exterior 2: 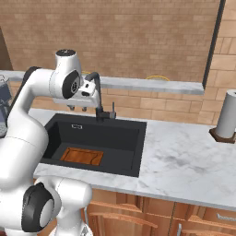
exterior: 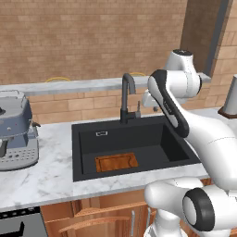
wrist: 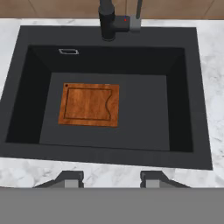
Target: Turn on the sink faucet with hot water and rinse the cutting board for ten seconds, then turn off the faucet. Push the cutting board to reach the water if necessary.
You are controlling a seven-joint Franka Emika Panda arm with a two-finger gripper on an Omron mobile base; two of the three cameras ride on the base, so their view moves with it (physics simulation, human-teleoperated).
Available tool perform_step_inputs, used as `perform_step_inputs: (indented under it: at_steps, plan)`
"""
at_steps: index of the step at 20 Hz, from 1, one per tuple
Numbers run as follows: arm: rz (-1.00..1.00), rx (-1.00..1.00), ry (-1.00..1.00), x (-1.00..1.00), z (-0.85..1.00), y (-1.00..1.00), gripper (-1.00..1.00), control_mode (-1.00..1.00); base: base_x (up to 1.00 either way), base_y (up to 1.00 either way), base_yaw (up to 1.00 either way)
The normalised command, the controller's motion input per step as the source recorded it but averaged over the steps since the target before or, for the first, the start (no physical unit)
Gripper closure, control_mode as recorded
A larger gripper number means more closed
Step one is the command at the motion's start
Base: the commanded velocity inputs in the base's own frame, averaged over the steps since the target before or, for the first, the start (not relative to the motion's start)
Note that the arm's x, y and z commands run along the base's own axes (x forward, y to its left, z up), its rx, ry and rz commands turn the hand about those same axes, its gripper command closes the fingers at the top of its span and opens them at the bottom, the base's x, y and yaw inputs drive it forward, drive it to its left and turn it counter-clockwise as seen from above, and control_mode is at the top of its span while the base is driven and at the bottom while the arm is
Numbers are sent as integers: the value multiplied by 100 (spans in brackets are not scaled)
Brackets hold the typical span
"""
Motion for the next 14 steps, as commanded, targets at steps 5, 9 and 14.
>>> perform_step_inputs:
  at_steps: [5, 9, 14]
  plan:
    - [0, 0, -2, -2, 0, -2, -100, -100, 0, 0, 0]
    - [4, 0, -8, -6, 0, -36, -100, -100, 0, 0, 0]
    - [5, 0, -11, -2, 0, -49, -100, -100, 0, 0, 0]
